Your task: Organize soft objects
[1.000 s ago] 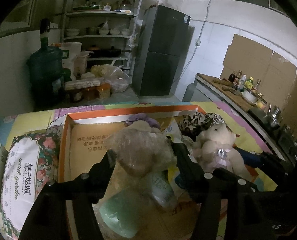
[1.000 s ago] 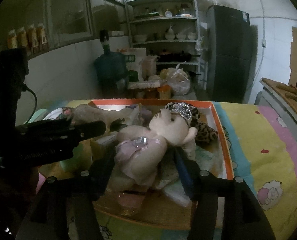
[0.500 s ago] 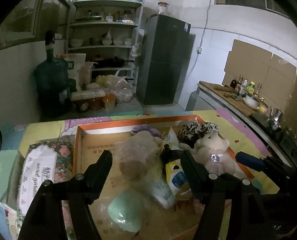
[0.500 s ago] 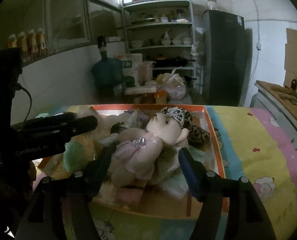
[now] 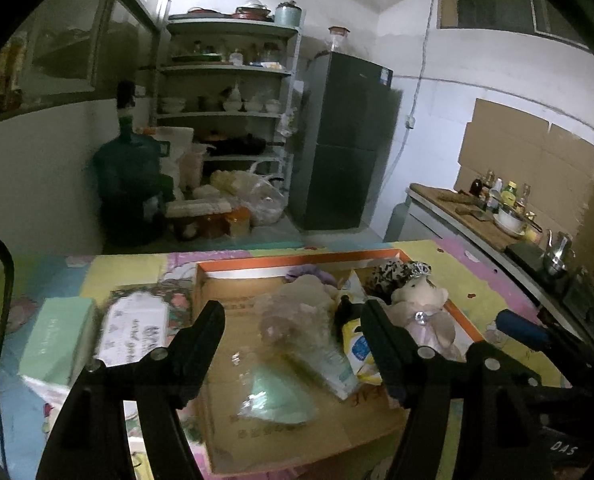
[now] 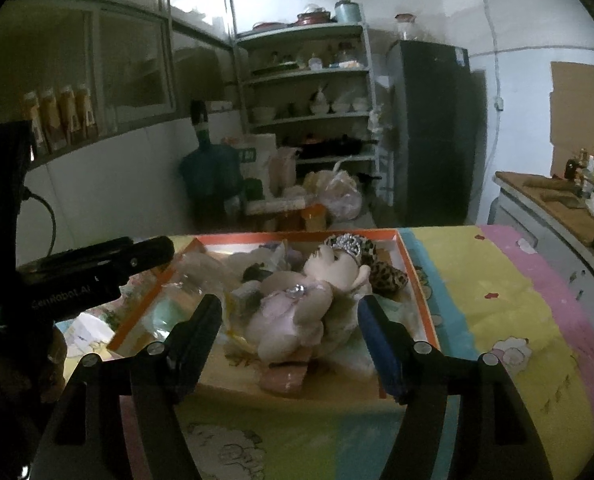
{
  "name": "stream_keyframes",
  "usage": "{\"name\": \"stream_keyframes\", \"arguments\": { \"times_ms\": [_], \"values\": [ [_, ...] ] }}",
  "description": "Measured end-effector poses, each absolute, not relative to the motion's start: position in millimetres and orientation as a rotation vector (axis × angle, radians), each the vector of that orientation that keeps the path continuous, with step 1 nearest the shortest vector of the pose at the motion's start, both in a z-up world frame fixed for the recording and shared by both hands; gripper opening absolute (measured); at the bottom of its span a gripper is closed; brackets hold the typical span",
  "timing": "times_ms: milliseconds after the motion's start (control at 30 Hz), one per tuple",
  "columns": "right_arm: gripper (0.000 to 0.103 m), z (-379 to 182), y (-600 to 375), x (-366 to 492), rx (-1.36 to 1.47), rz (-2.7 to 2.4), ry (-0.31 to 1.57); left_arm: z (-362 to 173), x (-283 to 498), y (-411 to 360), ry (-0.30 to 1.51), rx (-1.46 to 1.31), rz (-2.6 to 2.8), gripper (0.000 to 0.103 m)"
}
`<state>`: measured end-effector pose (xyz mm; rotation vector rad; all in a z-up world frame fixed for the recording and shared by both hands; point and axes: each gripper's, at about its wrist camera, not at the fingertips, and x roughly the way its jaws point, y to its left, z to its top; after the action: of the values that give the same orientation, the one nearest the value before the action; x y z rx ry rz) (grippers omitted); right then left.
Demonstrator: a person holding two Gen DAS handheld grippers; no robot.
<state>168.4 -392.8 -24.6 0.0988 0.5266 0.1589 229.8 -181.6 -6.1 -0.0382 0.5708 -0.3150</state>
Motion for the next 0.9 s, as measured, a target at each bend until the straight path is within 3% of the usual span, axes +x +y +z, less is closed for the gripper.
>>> {"name": "stream_keyframes", "arguments": {
  "times_ms": [433, 900],
  "values": [
    [0.072, 0, -348, 124, 0.039, 0.054, 0.452, 18, 160, -137, 0.43, -0.012, -0.104, 0.07],
    [0.072, 9, -286, 64, 0.081, -0.003, 0.427, 19, 68, -85, 0.407, -0.011, 0.002, 0.07]
  ]
}}
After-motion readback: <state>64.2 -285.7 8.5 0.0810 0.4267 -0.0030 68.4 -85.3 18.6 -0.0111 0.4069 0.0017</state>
